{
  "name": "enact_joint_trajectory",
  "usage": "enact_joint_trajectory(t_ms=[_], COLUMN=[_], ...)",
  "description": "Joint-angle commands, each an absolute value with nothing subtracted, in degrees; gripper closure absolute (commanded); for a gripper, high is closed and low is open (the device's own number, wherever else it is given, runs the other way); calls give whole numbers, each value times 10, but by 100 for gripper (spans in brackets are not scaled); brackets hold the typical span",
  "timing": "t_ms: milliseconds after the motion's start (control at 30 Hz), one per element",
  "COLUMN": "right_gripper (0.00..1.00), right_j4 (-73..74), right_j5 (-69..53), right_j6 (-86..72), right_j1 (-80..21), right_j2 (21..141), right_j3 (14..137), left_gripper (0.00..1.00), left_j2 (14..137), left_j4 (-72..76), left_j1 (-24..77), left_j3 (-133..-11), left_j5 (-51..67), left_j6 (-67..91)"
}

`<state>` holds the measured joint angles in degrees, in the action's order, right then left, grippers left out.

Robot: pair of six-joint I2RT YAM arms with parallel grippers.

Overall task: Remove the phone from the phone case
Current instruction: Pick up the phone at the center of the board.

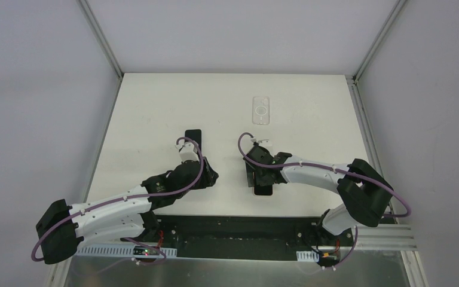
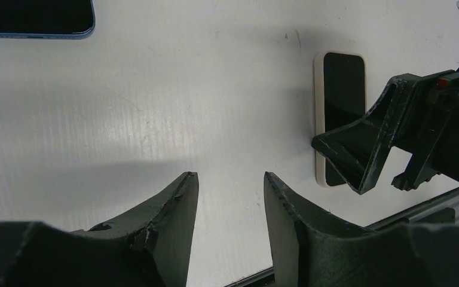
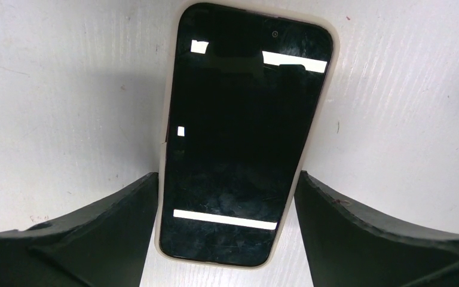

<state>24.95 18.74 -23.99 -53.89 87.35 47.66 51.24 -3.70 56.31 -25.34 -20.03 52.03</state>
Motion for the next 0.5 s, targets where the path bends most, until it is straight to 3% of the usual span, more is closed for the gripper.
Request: enact_joint_trajectory(t_ms=[0,133,467], right_gripper=[22,34,79], right_j4=[280,279,286], right_j5=[196,198,204], right_j6=[-242,-243,-244], right_j1=[-541,-541,-541], right_j2=[887,877,840], right_j3=[477,473,471], left_gripper=[55,55,55], left_j2=[501,504,505], left_j4=[-33,-33,-32], left_j1=[569,569,568], left_j3=[-249,-250,-254], left_j5=[-207,-208,-218], left_j6=[529,530,529])
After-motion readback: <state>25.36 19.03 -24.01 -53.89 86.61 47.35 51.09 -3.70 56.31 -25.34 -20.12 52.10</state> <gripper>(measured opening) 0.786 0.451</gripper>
